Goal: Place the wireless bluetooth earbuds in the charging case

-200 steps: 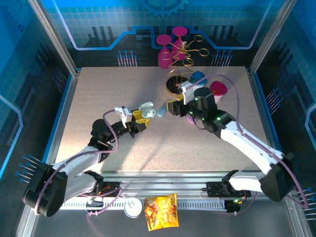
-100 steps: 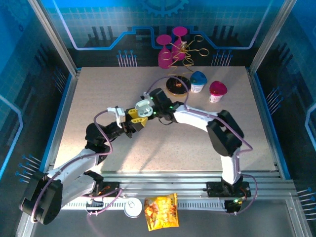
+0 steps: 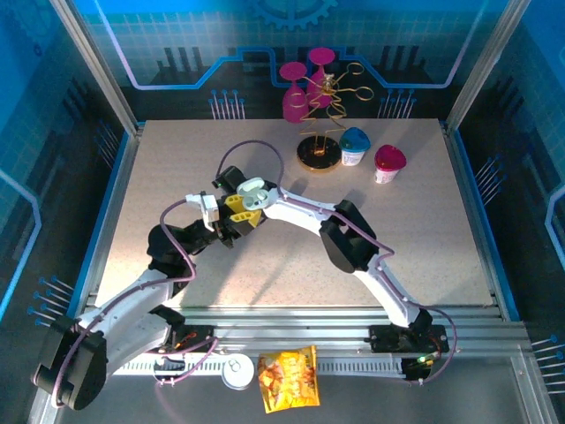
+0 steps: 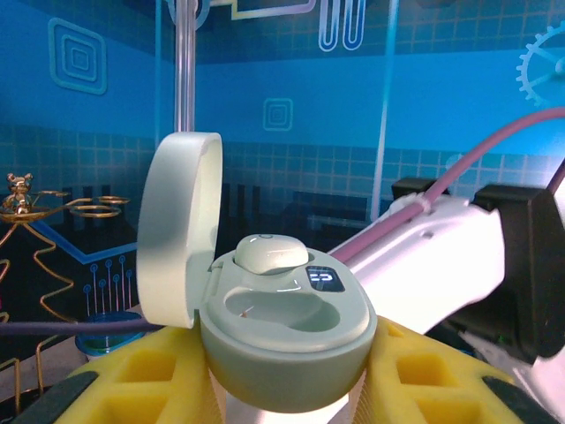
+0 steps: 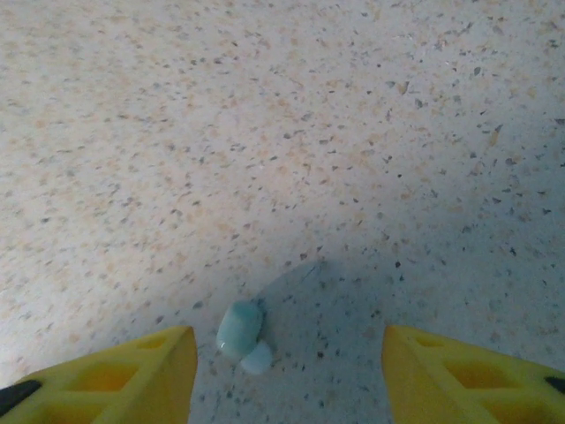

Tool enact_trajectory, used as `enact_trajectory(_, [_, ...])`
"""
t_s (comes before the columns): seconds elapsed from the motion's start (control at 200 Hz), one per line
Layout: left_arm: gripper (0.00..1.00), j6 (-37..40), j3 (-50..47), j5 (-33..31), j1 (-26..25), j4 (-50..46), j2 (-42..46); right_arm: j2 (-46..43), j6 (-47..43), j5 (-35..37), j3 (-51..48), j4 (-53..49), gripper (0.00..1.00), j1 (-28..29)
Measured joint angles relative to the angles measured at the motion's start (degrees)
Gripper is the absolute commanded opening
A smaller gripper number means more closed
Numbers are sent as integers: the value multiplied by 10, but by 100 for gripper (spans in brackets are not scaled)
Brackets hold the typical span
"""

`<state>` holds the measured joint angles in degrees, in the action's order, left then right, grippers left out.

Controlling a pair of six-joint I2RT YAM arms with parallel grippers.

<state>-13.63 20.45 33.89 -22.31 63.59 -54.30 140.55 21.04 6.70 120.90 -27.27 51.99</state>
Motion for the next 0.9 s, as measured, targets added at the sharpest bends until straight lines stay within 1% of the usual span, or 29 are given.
enact_trajectory(0.175, [18, 0, 0, 0, 0, 2, 0, 74, 0, 42, 119, -83, 49, 17])
enact_trajectory(0.33, [18, 0, 0, 0, 0, 2, 0, 115, 2, 56, 184, -127, 42, 31])
enact_trajectory(0.47, [18, 0, 0, 0, 0, 2, 0, 145, 6, 57, 233, -149, 39, 35])
enact_trajectory(0.655, [18, 0, -2, 0, 0, 2, 4, 156, 3, 59, 247, -159, 33, 35])
enact_trajectory(0.901, [18, 0, -7, 0, 0, 4, 7, 156, -6, 64, 247, -165, 17, 35])
